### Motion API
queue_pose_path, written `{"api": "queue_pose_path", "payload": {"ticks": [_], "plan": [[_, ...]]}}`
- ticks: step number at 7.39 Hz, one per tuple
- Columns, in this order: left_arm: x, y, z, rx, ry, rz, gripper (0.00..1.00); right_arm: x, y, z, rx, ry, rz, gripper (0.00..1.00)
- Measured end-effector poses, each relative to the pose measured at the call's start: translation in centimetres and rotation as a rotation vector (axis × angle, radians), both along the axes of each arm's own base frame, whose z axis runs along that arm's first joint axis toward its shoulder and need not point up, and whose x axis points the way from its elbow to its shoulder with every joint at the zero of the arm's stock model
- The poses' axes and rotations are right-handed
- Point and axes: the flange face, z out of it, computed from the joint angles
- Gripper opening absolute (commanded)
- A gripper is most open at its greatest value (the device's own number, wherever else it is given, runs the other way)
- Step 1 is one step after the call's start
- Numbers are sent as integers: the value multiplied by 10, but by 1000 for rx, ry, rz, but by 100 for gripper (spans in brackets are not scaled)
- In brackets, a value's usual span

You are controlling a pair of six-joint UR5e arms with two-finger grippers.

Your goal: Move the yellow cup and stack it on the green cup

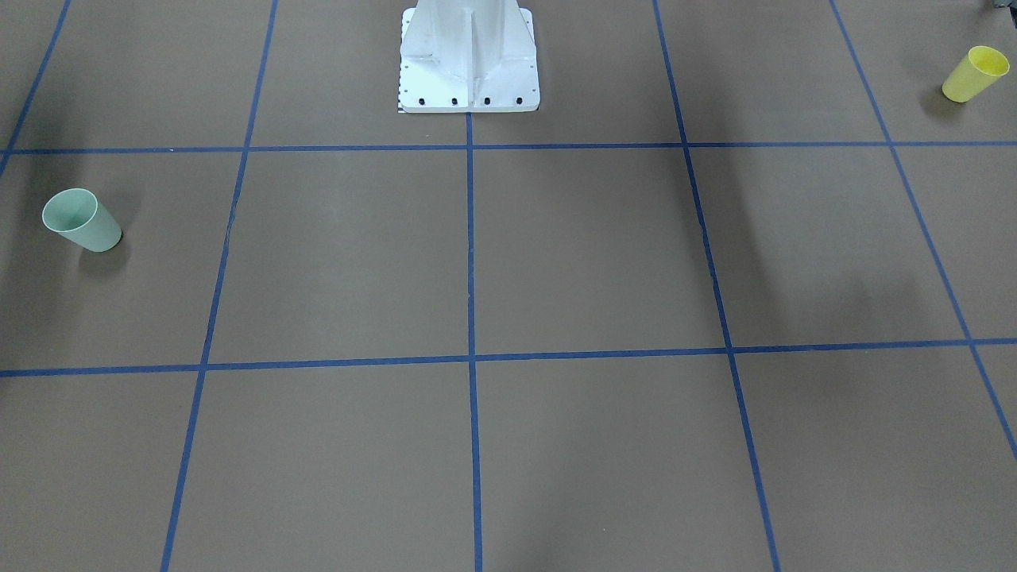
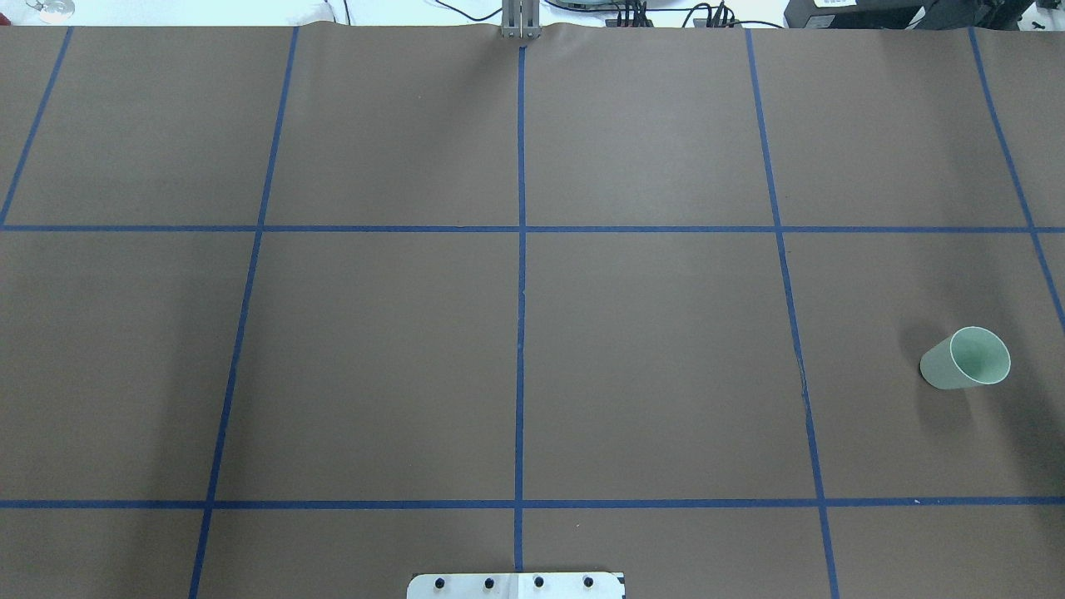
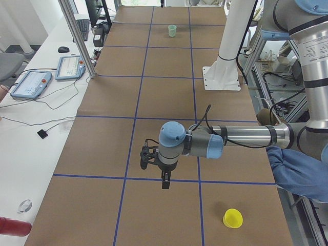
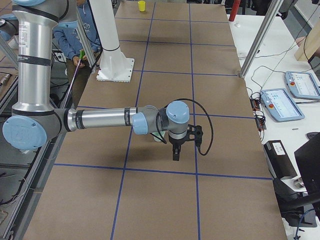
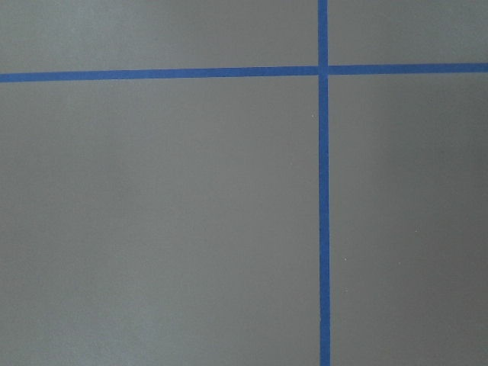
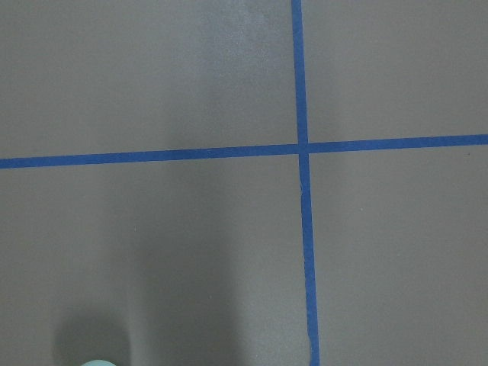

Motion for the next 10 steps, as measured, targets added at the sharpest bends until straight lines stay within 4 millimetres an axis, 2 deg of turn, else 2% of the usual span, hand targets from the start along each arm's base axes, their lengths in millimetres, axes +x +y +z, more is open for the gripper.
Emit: {"api": "queue_pose_path", "payload": {"ticks": [10], "plan": [[5, 1, -3, -16, 66, -7, 100, -1, 0, 0, 0, -7, -4, 100]]}}
